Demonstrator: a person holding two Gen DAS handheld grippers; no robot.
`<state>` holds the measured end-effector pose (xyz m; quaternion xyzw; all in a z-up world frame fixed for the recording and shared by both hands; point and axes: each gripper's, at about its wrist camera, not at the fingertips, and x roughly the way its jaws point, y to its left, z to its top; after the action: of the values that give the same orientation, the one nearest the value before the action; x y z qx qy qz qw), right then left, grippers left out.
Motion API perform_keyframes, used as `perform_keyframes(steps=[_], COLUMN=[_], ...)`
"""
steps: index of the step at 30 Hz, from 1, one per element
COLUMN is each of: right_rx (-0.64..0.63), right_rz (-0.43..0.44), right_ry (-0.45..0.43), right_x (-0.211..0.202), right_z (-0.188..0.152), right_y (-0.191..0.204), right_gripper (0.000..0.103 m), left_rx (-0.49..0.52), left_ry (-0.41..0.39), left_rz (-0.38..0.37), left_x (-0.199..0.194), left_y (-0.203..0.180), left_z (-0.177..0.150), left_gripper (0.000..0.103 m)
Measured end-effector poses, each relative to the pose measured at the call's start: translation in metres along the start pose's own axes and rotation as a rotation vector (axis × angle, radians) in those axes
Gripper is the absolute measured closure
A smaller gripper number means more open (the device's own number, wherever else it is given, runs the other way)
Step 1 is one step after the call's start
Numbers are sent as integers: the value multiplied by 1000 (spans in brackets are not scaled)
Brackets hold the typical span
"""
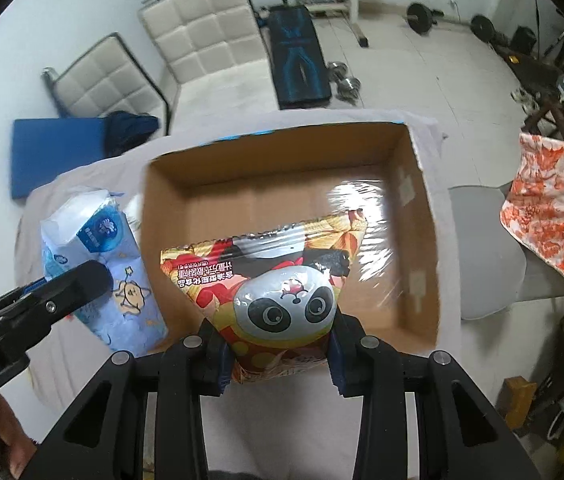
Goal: Organize soft objects
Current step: 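Carry both packets into the cardboard box and open both tools, then withdraw both tools from the box toward the remaining packets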
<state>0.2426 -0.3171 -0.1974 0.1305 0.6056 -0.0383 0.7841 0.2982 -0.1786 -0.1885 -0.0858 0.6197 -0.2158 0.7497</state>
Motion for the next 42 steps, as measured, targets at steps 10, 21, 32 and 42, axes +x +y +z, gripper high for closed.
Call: perform_keyframes(steps=[10,21,32,42], right_rx=[44,23,19,9], right_rz=[-69,-117,-103,-127], right_ry=[152,219,222,190], right_x=[120,201,217,183], right_z=[85,122,137,125], right_y=[-89,-109,-114,-117], right_gripper=[63,63,44,23], left_rx=[-98,-161,-154,-12], left_ry=[223,313,310,168], left_rz=[7,-39,-17,119], left_x=[156,220,219,174], left_y=[1,11,12,-9], left_z=[69,87,87,83], left_gripper=[68,68,47,8])
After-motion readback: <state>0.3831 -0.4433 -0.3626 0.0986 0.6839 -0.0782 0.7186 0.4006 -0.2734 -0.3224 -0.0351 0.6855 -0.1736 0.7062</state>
